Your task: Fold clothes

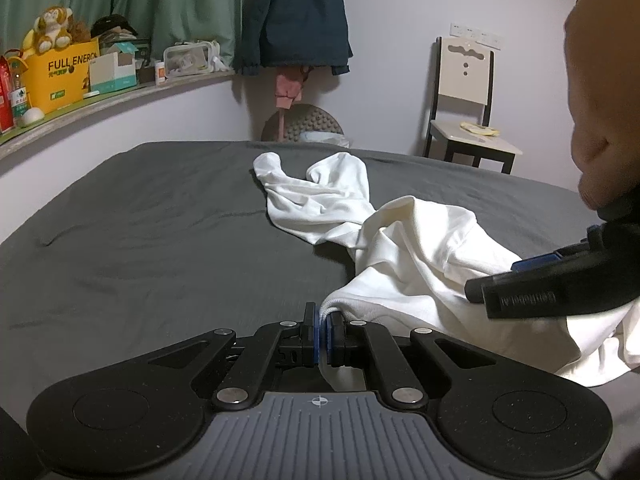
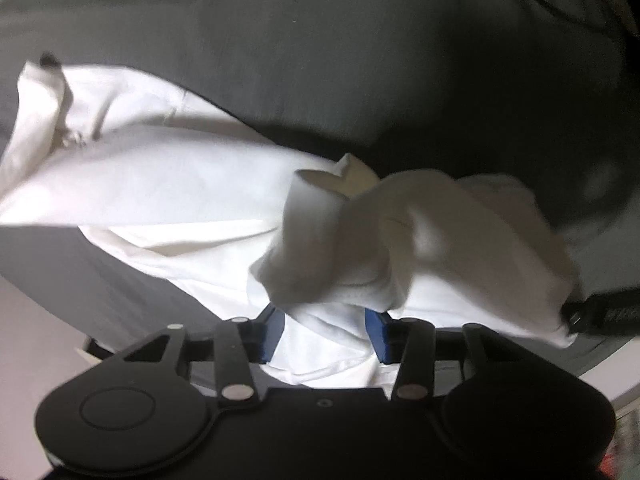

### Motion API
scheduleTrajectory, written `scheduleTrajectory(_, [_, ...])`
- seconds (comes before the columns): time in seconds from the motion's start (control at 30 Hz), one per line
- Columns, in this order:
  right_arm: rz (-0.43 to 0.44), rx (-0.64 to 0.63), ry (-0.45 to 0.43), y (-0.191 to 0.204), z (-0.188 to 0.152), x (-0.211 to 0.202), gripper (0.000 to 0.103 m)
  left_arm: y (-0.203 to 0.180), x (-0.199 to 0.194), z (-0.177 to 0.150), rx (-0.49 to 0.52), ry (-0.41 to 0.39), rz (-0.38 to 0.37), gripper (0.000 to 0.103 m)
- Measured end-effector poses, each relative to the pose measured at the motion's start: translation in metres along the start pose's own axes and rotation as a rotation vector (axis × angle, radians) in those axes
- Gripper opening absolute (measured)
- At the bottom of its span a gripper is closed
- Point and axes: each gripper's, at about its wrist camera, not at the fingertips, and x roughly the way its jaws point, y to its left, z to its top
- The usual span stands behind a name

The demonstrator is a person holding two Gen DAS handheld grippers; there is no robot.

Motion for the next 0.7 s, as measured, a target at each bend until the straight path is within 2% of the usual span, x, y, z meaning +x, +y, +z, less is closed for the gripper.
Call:
scheduleTrajectory(0.17, [0.008, -0.009, 0.030, 0.000, -0.001, 0.006, 0.041, 0.001, -0.002, -0.001, 0.005, -0.007, 0.001, 0.005])
scheduleTrajectory(0.23, [0.004, 0.000, 0.049, 0.002, -0.004, 0.011, 0.027, 0.000, -0.002, -0.001, 0.006, -0.010, 0.002, 0.005])
scheduleTrajectory(0.33, [0.003, 0.038, 0.055, 0.007, -0.011, 0.015, 0.016, 0.000, -0.003, 0.000, 0.011, -0.015, 0.003, 0.005])
scheduleTrajectory(0.47, [-0.018, 0.084, 0.062, 0.019, -0.017, 0.020, 0.017, -0.002, -0.004, -0.001, 0.023, -0.022, 0.007, 0.005])
scheduleTrajectory(0.5, [-0.023, 0.090, 0.059, 0.022, -0.016, 0.020, 0.020, -0.002, -0.004, -0.001, 0.026, -0.024, 0.009, 0.005])
scheduleTrajectory(0.53, [-0.016, 0.097, 0.058, 0.026, -0.015, 0.021, 0.027, -0.003, -0.004, -0.001, 0.029, -0.025, 0.010, 0.005])
scheduleTrajectory(0.57, [-0.001, 0.102, 0.054, 0.030, -0.014, 0.021, 0.028, -0.003, -0.005, -0.001, 0.033, -0.025, 0.011, 0.005])
scheduleTrajectory(0.67, [0.009, 0.114, 0.059, 0.037, -0.013, 0.023, 0.028, -0.004, -0.006, 0.000, 0.046, -0.029, 0.016, 0.005])
scheduleTrajectory(0.7, [0.010, 0.123, 0.072, 0.038, -0.014, 0.024, 0.024, -0.005, -0.006, 0.000, 0.051, -0.029, 0.020, 0.005])
